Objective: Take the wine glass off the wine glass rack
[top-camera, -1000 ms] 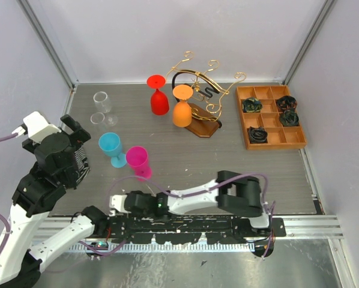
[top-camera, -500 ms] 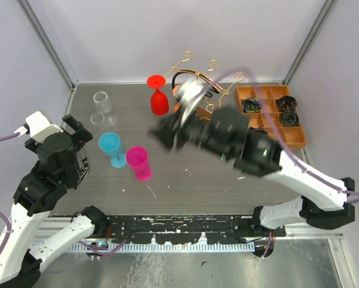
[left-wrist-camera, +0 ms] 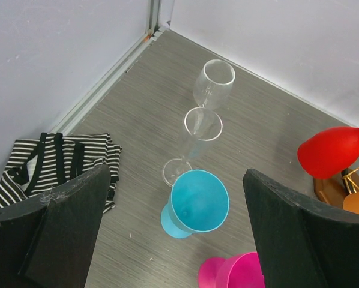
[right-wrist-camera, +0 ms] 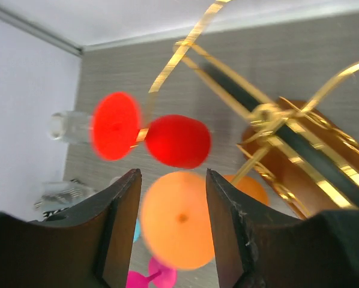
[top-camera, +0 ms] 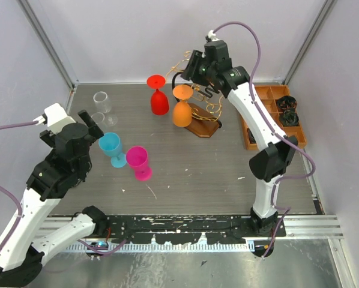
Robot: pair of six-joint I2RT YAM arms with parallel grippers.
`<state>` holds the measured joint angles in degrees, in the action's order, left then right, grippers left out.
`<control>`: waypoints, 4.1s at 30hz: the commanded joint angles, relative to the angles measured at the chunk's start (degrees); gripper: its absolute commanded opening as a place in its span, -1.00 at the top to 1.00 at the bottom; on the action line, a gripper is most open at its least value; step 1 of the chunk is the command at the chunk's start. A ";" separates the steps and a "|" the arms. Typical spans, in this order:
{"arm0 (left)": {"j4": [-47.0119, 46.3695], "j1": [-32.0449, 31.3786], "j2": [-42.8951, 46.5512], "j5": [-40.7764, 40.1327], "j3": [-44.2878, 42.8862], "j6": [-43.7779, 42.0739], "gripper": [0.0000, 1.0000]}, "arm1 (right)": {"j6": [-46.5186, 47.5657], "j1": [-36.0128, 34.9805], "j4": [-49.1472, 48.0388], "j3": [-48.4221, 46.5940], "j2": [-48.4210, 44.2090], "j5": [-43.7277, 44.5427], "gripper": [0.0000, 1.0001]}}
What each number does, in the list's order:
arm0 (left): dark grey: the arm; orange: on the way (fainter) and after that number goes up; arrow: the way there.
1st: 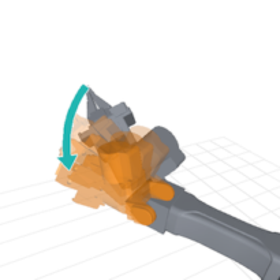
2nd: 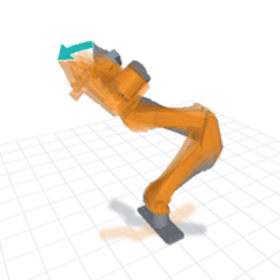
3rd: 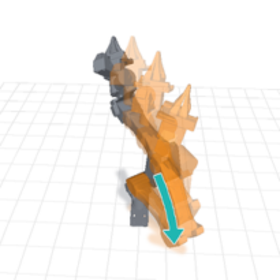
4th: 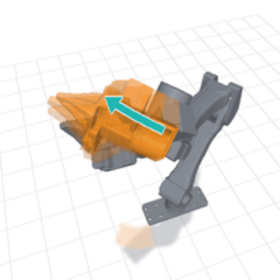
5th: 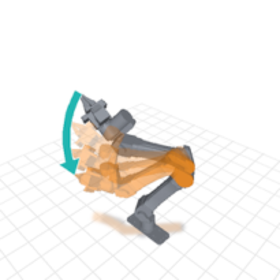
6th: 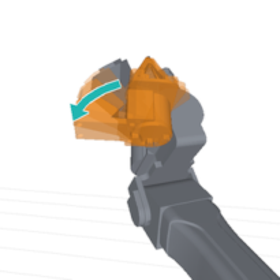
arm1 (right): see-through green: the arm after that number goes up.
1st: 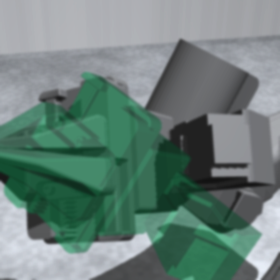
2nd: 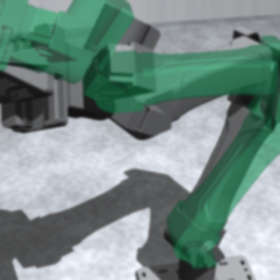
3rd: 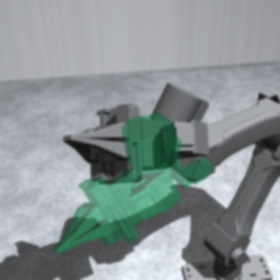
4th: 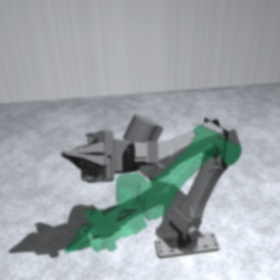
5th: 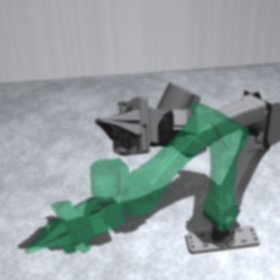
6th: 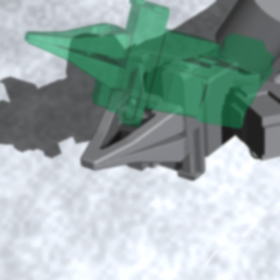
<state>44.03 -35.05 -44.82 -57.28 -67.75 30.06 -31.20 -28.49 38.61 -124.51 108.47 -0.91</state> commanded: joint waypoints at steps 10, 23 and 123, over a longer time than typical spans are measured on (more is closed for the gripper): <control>-3.65 -0.10 -1.95 2.80 -0.86 -2.03 -0.96 | -4.95 5.12 -1.26 3.97 -1.87 -8.76 -0.04; -4.06 0.01 -0.19 1.30 -0.86 -2.95 -0.96 | -5.15 5.04 -4.14 10.48 -4.98 -11.83 0.23; -4.09 0.68 -0.61 4.22 0.81 -3.65 -0.96 | -4.80 5.42 -12.08 20.67 -9.99 -18.39 0.46</control>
<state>41.43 -34.59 -45.84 -53.21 -67.70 26.79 -35.53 -22.87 31.40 -102.96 100.64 -16.32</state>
